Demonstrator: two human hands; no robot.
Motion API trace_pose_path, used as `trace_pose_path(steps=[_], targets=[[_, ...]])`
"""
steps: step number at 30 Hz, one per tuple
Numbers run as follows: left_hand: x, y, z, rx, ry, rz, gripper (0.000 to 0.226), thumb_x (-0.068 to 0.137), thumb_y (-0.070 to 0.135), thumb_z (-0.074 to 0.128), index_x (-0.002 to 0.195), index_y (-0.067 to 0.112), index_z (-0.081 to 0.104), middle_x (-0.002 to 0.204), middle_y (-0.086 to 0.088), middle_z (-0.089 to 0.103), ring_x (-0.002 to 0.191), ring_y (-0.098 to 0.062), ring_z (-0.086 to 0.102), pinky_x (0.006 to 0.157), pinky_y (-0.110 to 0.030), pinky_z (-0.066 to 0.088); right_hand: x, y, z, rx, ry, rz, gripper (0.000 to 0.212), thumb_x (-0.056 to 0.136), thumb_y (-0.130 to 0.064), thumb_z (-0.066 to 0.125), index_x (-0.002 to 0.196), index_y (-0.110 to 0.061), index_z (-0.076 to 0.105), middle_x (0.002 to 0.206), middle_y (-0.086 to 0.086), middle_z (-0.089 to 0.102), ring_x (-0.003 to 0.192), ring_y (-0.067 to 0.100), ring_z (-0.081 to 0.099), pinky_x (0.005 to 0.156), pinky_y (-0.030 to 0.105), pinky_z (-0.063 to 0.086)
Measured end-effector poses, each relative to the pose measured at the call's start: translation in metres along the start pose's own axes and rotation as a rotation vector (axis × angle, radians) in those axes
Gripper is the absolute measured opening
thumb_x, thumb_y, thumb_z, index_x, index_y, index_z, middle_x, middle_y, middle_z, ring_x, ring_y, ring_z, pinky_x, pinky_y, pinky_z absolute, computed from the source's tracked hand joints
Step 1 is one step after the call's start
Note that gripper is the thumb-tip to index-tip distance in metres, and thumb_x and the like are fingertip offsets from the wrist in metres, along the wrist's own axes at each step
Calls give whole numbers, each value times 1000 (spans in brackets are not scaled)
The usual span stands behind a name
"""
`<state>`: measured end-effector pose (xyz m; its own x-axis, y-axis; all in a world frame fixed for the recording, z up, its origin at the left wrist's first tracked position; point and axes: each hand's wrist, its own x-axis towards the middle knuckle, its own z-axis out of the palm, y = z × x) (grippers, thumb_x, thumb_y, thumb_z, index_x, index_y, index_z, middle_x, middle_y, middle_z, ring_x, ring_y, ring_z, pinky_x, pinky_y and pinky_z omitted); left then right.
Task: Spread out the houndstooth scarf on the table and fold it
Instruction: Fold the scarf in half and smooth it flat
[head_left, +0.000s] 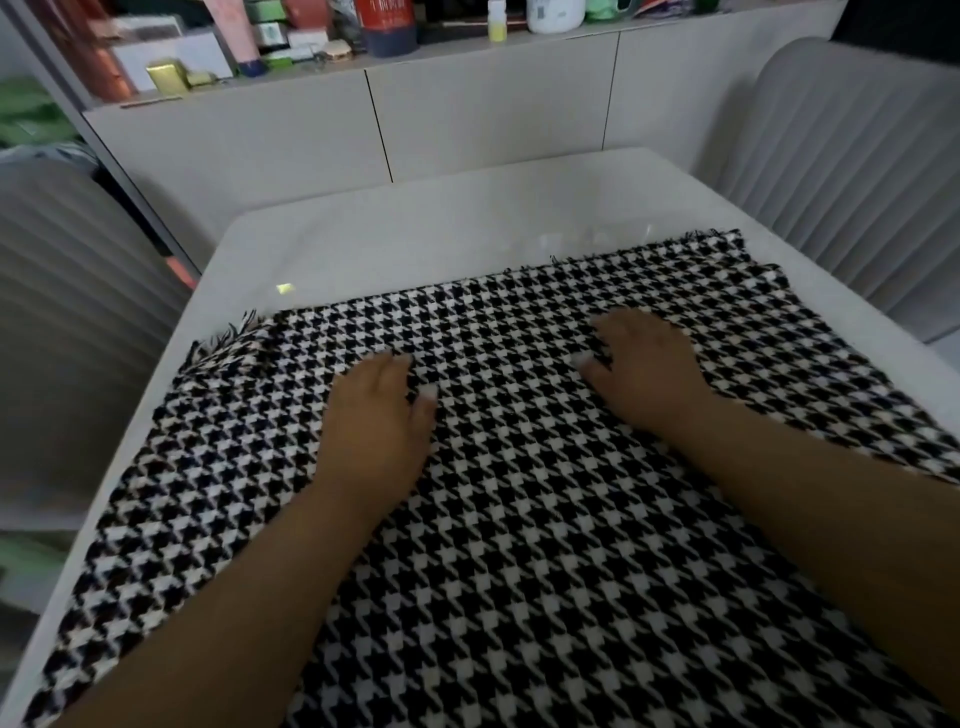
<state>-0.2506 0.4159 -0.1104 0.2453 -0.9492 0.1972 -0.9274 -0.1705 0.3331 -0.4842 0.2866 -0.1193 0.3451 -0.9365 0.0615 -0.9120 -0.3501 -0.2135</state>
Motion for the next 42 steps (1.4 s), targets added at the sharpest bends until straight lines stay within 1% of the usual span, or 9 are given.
trace_pose_path(steps=[4,8,12,17,20,25,29,38,42], targets=[[-34,13,11,95,-178,-5,83,87,68,5,152,21,23,161,-6,15,149,-22,7,119,-44,0,-46,-15,-2,-31,-92,21,73,91,-64,28,150,-21,21,159,4,14,147,21,7,118,44,5],[-51,19,11,179,-298,-47,81,86,70,-2,154,27,1,162,-2,-5,149,-19,-8,120,-46,-7,-81,-16,-1,-66,-157,9,79,89,-70,17,152,-23,12,161,2,6,148,18,0,118,42,-1],[-80,46,-1,134,-244,12,77,89,69,3,154,28,1,162,3,-7,148,-15,-13,117,-41,-17,-120,-29,-9,-42,-36,-42,89,79,-71,12,146,-16,33,153,10,30,144,27,23,116,45,14],[-148,58,-1,158,-328,69,85,76,72,-24,150,32,-13,160,5,-16,146,-12,-19,118,-45,-16,-173,-25,0,-95,-119,-33,83,90,-69,9,139,-14,47,143,13,48,132,31,45,108,51,28],[-169,64,4,184,-321,36,77,79,71,-18,146,33,-20,159,5,-20,146,-13,-21,118,-46,-16,-195,-21,-4,-100,-163,-35,99,77,-75,-16,151,-21,22,157,8,22,146,26,19,116,50,10],[-212,78,0,211,-353,12,81,86,70,-7,154,28,4,161,-2,-1,149,-21,-4,117,-46,-8,-248,-19,-12,-95,-197,-2,97,77,-74,-16,152,-21,18,158,8,17,146,27,15,117,50,10],[-256,84,-6,180,-346,3,73,94,68,15,149,23,33,154,-8,34,141,-28,33,110,-48,13,-298,-17,-14,-100,-221,63,80,91,-67,10,136,-16,52,138,13,53,128,31,50,103,49,22],[-369,119,-21,196,-456,-32,71,90,72,24,148,30,34,150,-4,42,138,-23,31,110,-42,12,-426,-3,-24,-80,-260,126,78,90,-67,17,135,-15,53,134,13,56,123,32,54,101,49,26],[-418,140,-30,140,-539,-12,71,88,73,28,142,30,44,142,-4,52,131,-21,35,110,-39,7,-477,5,-38,-72,-235,143,80,87,-69,13,121,-16,64,120,11,64,111,31,60,93,47,33]])
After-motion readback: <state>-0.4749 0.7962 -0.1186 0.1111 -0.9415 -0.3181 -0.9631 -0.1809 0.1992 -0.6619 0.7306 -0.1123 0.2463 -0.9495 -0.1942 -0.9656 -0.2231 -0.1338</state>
